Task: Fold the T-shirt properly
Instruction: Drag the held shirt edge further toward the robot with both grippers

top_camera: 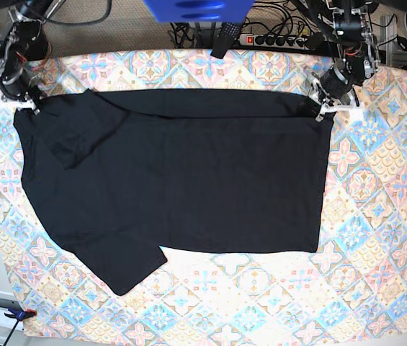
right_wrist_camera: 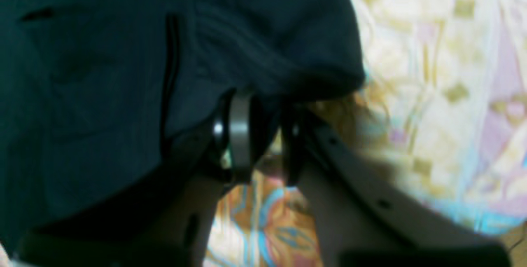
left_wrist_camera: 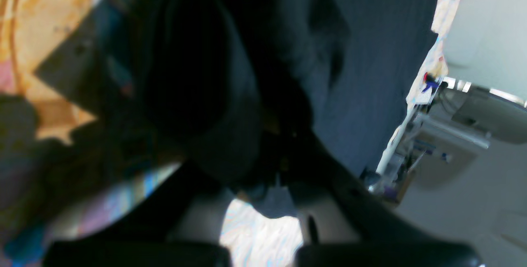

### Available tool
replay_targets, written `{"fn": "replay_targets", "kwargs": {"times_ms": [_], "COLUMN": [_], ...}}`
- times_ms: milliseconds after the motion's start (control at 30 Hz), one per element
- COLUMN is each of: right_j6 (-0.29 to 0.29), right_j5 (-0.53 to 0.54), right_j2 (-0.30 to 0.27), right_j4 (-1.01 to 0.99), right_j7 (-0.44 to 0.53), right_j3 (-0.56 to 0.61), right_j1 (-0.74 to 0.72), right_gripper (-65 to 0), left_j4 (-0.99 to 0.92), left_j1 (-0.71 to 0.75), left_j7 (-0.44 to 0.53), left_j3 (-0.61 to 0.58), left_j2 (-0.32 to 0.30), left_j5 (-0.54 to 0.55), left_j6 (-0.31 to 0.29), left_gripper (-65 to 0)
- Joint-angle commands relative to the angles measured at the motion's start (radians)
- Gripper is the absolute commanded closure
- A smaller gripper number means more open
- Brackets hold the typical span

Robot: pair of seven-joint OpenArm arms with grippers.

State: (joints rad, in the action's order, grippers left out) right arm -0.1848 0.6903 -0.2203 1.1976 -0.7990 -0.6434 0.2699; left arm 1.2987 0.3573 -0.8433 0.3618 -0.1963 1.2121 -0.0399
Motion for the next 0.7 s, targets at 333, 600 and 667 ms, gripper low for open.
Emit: {"fn": "replay_targets", "kwargs": {"times_ms": [333, 600, 667], "right_j6": [-0.101, -0.104, -0.104], "right_j5": [-0.082, -0.082, -0.082], "right_j2": [0.005, 0.005, 0.005], "right_j4": [0.138, 0.212, 0.224], "right_j7": [-0.11, -0.11, -0.11], "right_j3": [0.003, 0.003, 0.004], "right_j1": [0.199, 0.265, 0.268], "right_gripper": [-10.6, -10.6, -10.8], "left_j4": [0.02, 0.127, 0.129], "left_j1": [0.159, 0.245, 0.247], "left_j7": [-0.021, -0.021, -0.021], "left_j3": [0.007, 0.007, 0.007], "left_j2": [-0.022, -0.055, -0.064], "left_j5": [-0.062, -0.058, -0.058], "left_j6": [0.042, 0.042, 0.042], "left_gripper": [0.0, 0.0, 0.0]}}
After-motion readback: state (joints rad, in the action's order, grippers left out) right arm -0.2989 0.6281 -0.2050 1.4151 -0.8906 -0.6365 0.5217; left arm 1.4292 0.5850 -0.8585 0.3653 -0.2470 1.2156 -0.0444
